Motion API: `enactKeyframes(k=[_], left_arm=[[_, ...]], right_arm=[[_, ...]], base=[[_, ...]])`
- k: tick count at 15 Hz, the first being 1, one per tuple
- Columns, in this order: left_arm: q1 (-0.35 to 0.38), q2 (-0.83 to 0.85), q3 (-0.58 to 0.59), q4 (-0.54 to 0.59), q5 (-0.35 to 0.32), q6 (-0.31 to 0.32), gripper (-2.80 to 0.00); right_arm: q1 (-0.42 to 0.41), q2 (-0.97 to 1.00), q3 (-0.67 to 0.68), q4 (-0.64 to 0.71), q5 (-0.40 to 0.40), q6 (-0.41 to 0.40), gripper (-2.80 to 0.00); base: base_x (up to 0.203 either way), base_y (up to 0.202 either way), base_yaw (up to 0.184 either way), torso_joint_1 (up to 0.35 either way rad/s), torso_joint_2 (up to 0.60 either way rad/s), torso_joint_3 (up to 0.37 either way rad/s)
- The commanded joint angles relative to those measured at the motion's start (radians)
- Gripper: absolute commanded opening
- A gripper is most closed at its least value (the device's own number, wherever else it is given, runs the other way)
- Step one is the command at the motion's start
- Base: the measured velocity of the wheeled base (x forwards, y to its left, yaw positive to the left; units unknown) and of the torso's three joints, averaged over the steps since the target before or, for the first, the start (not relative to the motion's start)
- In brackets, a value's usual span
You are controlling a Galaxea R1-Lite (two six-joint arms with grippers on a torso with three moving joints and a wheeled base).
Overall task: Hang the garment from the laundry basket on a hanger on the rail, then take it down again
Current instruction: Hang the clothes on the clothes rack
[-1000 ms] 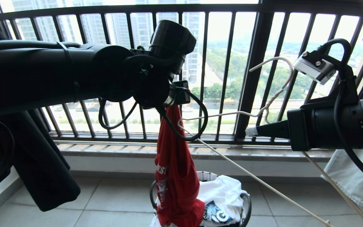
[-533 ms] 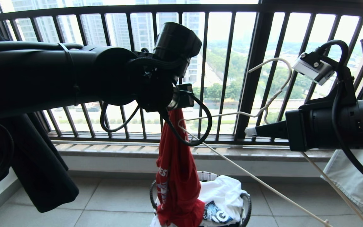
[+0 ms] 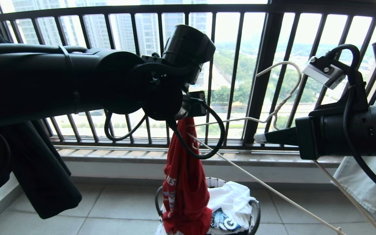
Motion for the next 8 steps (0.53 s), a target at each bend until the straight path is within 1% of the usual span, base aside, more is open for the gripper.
enactKeyframes(k=[1, 3, 5, 8], left_arm=[[-0.005, -0.018, 0.01, 0.003, -0.032, -0.004, -2.8], [-0.005, -0.02, 0.008, 0.003, -0.038, -0.002, -2.8], [-0.007, -0.04, 0.01, 0.015, -0.059, -0.004, -2.8], [-0.02, -0.018, 0.034, 0.033, -0.062, -0.013, -2.8]], right_arm=[[0.001, -0.014, 0.027, -0.002, 0.003, -0.05, -2.8], [0.002, -0.025, 0.036, -0.002, 0.008, -0.064, -2.8], [-0.001, -0.023, 0.053, -0.023, 0.003, -0.096, -2.8], [-0.01, -0.022, 0.098, -0.127, -0.018, -0.114, -2.8]], base=[[0.0, 0.0, 0.0, 0.0, 0.0, 0.0], [0.0, 0.0, 0.0, 0.0, 0.0, 0.0], [0.0, 0.0, 0.0, 0.0, 0.0, 0.0], [0.0, 0.0, 0.0, 0.0, 0.0, 0.0]])
